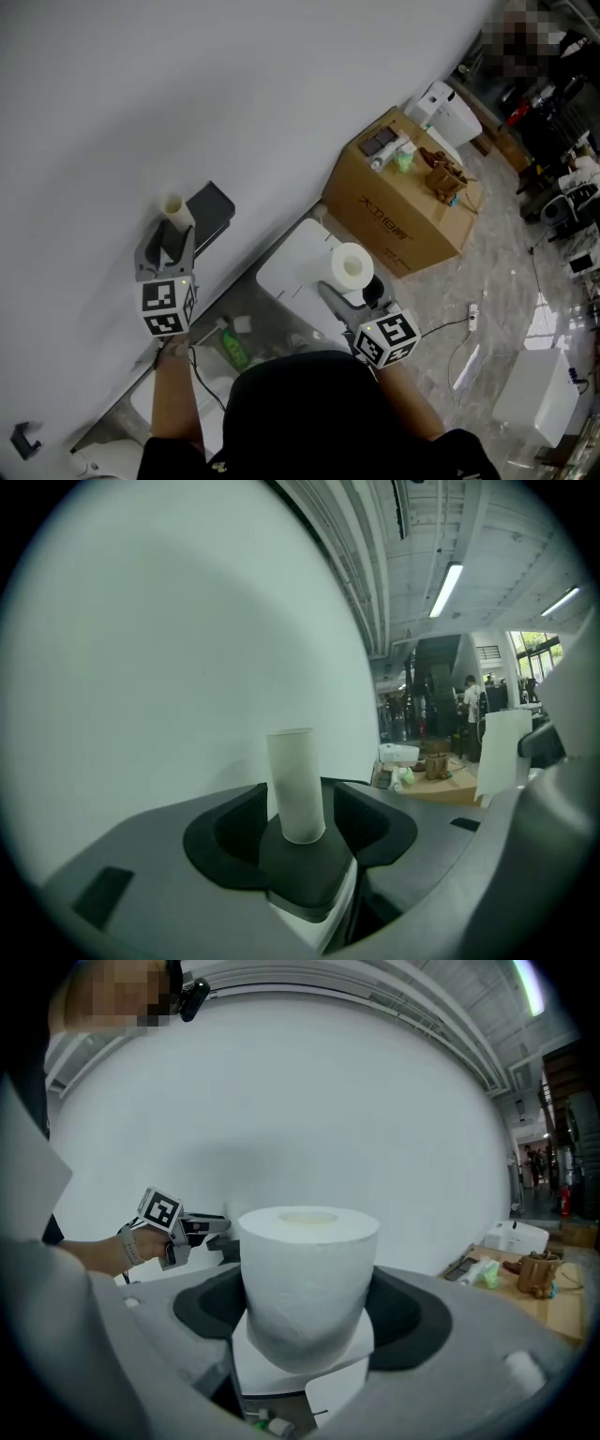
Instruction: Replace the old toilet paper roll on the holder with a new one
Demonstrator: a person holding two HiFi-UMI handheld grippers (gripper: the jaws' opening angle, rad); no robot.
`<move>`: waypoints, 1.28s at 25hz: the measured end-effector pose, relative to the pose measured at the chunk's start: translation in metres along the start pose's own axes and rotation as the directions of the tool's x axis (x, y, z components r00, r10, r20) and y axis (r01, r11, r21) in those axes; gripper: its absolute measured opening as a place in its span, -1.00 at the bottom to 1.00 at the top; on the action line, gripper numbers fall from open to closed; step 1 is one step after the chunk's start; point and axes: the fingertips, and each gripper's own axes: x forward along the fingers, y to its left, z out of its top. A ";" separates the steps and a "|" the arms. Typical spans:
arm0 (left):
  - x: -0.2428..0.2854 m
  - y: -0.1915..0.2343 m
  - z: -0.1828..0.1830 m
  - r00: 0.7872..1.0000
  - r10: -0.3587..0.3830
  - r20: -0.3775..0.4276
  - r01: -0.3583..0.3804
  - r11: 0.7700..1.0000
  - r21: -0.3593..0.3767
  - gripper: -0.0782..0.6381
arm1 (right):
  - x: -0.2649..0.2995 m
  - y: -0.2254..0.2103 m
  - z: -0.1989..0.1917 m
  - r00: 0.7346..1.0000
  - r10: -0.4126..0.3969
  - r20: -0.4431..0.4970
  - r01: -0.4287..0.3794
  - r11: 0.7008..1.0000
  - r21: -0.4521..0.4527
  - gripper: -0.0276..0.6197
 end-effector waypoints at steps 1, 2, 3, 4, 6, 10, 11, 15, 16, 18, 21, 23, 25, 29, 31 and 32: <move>0.003 0.000 0.000 1.000 0.002 -0.004 -0.002 1.000 0.001 -0.17 | -0.003 -0.002 -0.001 1.000 -0.009 0.000 0.009 1.000 0.002 0.25; 0.005 0.001 -0.001 1.000 0.003 -0.007 -0.003 1.000 0.001 -0.17 | -0.007 -0.003 -0.002 1.000 -0.018 0.000 0.018 1.000 0.003 0.25; 0.007 0.001 -0.001 1.000 0.002 -0.009 -0.002 1.000 -0.001 -0.17 | -0.010 -0.004 -0.003 1.000 -0.025 0.000 0.025 1.000 0.005 0.25; 0.008 0.001 -0.002 1.000 0.000 -0.011 0.000 1.000 -0.005 -0.17 | -0.013 -0.004 -0.004 0.999 -0.033 0.000 0.033 0.999 0.006 0.25; 0.012 0.001 -0.003 1.000 -0.005 -0.016 0.004 1.000 -0.015 -0.20 | -0.019 -0.006 -0.006 0.999 -0.046 0.000 0.046 0.999 0.009 0.25; 0.014 0.003 -0.005 1.000 -0.009 -0.013 0.009 1.000 -0.019 -0.30 | -0.029 -0.008 -0.007 0.999 -0.051 0.004 0.051 0.998 0.047 0.25; 0.014 0.003 -0.005 1.000 -0.009 -0.013 0.009 1.000 -0.021 -0.30 | -0.030 -0.009 -0.007 0.999 -0.049 0.006 0.049 0.997 0.061 0.25; 0.009 0.004 -0.004 1.000 0.004 -0.007 -0.004 1.000 -0.015 -0.30 | -0.033 -0.008 -0.012 0.999 -0.041 0.000 0.041 0.997 0.071 0.25; 0.006 0.003 -0.002 1.000 0.009 -0.001 -0.009 1.000 -0.016 -0.30 | -0.033 -0.007 -0.012 0.999 -0.034 0.001 0.034 0.997 0.072 0.25; -0.003 0.002 0.002 1.000 0.019 0.017 -0.018 1.000 -0.020 -0.30 | -0.033 -0.005 -0.011 1.000 -0.020 0.003 0.019 0.997 0.072 0.25; -0.019 0.001 0.012 0.998 0.037 0.052 -0.036 0.999 -0.023 -0.30 | -0.029 -0.002 -0.010 1.000 0.007 0.005 -0.007 0.998 0.065 0.25; -0.031 0.001 0.018 0.996 0.053 0.067 -0.052 0.998 -0.025 -0.30 | -0.025 0.001 -0.009 0.999 0.032 0.004 -0.032 0.998 0.053 0.25; -0.046 0.001 0.022 0.995 0.068 0.075 -0.066 0.997 -0.032 -0.30 | -0.020 0.006 -0.008 0.998 0.064 0.001 -0.064 0.997 0.040 0.25; -0.080 -0.002 0.018 0.992 0.104 0.070 -0.102 0.994 -0.035 -0.30 | -0.005 0.021 -0.008 0.989 0.144 -0.016 -0.144 0.989 0.029 0.25; -0.100 -0.002 0.011 0.990 0.131 0.056 -0.129 0.991 -0.038 -0.30 | 0.004 0.031 -0.009 0.980 0.195 -0.029 -0.194 0.981 0.023 0.25; -0.110 -0.002 0.006 0.988 0.148 0.048 -0.146 0.988 -0.043 -0.30 | 0.009 0.036 -0.009 0.975 0.220 -0.033 -0.220 0.975 0.019 0.25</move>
